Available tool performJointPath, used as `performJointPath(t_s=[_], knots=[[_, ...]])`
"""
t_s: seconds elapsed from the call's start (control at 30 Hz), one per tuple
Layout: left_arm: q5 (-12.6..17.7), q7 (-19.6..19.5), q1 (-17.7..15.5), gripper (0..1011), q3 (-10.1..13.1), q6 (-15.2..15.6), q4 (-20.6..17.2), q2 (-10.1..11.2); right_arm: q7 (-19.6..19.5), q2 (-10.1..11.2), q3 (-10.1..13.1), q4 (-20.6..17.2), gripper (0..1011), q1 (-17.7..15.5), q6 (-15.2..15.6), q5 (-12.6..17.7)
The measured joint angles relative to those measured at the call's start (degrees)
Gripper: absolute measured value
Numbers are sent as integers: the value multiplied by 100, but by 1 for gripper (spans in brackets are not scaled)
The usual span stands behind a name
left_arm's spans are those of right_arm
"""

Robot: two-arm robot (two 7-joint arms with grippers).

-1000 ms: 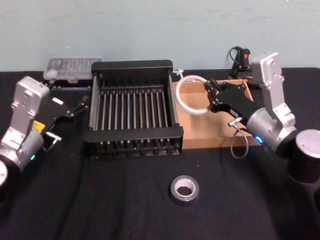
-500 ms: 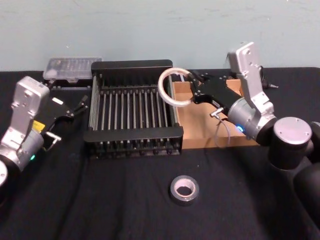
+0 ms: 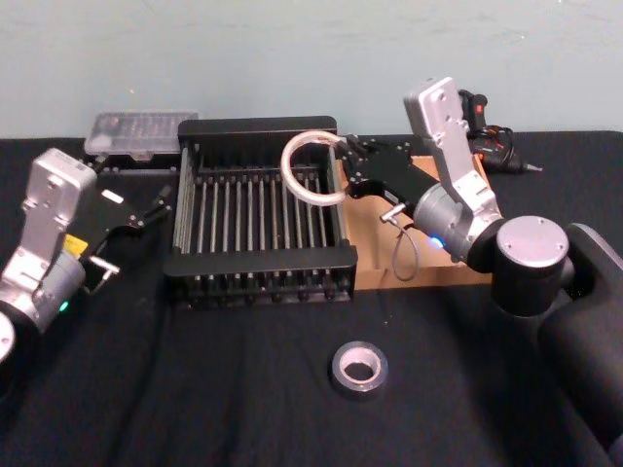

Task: Pick up the white tape and place it into the black box , Pick up the silver tape and place it into the brown box.

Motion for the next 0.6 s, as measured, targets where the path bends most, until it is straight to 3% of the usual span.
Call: performJointPath(t_s=[0.6], knots=[[0, 0, 0, 1001, 0, 0, 0, 0, 110, -228, -193, 567, 94, 391, -139, -218]])
